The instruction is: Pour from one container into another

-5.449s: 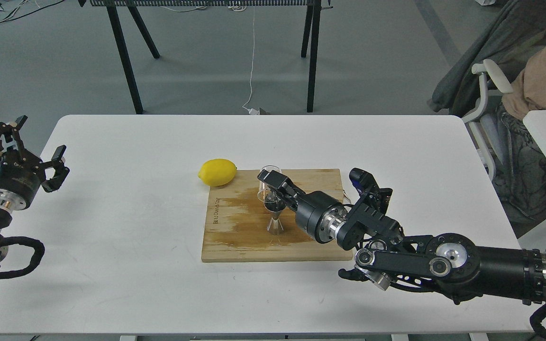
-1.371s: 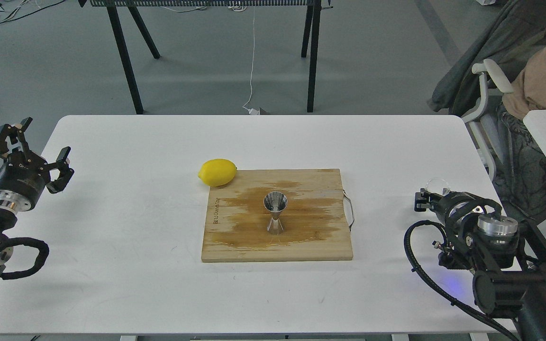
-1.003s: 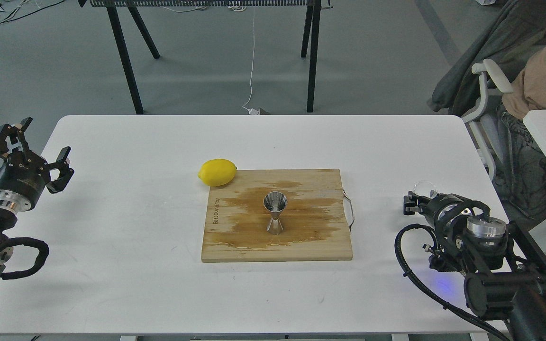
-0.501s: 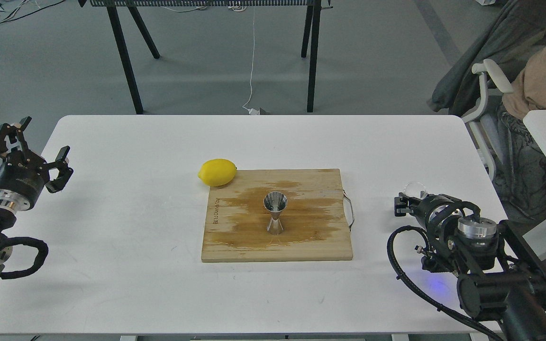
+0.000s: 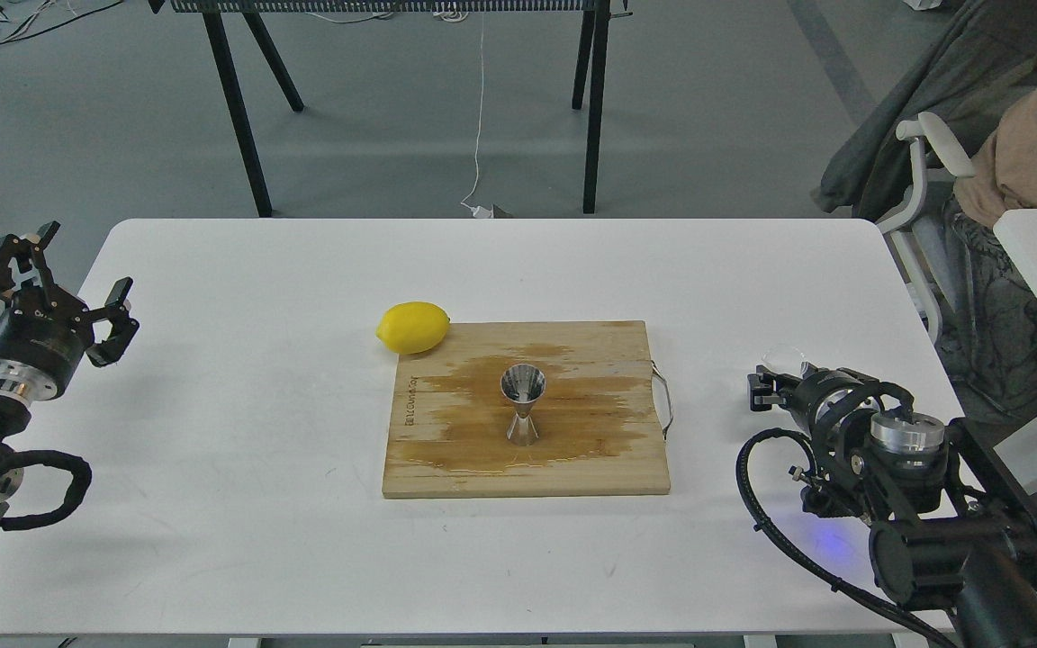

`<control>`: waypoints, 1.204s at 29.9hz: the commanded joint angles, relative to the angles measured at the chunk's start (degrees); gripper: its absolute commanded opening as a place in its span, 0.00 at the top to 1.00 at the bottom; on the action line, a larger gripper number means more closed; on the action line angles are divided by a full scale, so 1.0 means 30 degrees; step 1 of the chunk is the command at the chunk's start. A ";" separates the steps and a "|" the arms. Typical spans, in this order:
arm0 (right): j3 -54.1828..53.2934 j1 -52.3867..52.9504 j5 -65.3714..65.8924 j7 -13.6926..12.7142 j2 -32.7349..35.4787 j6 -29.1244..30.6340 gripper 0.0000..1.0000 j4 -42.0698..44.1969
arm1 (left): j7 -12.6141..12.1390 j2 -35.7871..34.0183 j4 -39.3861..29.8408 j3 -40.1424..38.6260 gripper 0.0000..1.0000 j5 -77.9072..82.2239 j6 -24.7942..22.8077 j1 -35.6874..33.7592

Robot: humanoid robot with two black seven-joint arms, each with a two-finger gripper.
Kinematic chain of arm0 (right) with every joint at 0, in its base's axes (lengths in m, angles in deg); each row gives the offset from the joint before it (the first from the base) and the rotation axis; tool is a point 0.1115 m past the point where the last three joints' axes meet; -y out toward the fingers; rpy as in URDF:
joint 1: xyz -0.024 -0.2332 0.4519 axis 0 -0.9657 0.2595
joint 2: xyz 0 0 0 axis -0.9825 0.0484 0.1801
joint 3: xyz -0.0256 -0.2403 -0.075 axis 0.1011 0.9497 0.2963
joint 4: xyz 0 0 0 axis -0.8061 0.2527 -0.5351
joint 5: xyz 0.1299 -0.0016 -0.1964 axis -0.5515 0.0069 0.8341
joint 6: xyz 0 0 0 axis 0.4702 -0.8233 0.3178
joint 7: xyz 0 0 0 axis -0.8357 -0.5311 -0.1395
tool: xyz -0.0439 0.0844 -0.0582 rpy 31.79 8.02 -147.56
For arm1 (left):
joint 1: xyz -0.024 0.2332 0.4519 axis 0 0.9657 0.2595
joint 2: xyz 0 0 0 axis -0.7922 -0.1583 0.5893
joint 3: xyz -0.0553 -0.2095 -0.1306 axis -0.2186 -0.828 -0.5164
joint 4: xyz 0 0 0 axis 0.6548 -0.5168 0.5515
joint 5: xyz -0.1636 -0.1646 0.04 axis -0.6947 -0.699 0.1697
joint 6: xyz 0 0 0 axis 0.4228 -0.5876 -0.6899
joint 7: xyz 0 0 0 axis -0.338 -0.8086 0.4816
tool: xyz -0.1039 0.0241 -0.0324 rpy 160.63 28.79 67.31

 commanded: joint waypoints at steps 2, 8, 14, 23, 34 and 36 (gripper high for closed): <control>0.0002 -0.0059 0.0010 0.0001 0.0000 -0.0001 0.22 -0.0023 | 0.0000 0.0032 0.0000 0.0000 0.03 -0.0005 0.0000 0.0000; 0.0002 -0.0030 -0.0019 0.0030 0.0000 -0.0001 0.04 -0.0111 | 0.0000 0.0061 0.0000 0.0000 0.03 -0.0005 0.0000 0.0029; 0.0061 0.0058 -0.0020 0.0030 0.0058 -0.0001 0.03 -0.0228 | 0.0000 0.0032 0.0000 0.0029 0.03 -0.0005 0.0000 0.0029; 0.0061 0.0087 -0.0020 0.0030 0.0176 -0.0001 0.03 -0.1047 | 0.0000 0.0032 0.0029 0.0030 0.03 0.0024 0.0000 0.0029; -0.0027 0.0087 0.0039 0.0147 0.1112 -0.0001 0.03 -0.4033 | 0.0000 0.0003 0.0029 0.0000 0.03 0.0024 0.0000 0.0000; -0.0027 0.0087 0.0068 0.0177 0.1405 -0.0001 0.02 -0.4824 | 0.0000 0.0003 0.0029 0.0000 0.03 0.0024 0.0000 0.0029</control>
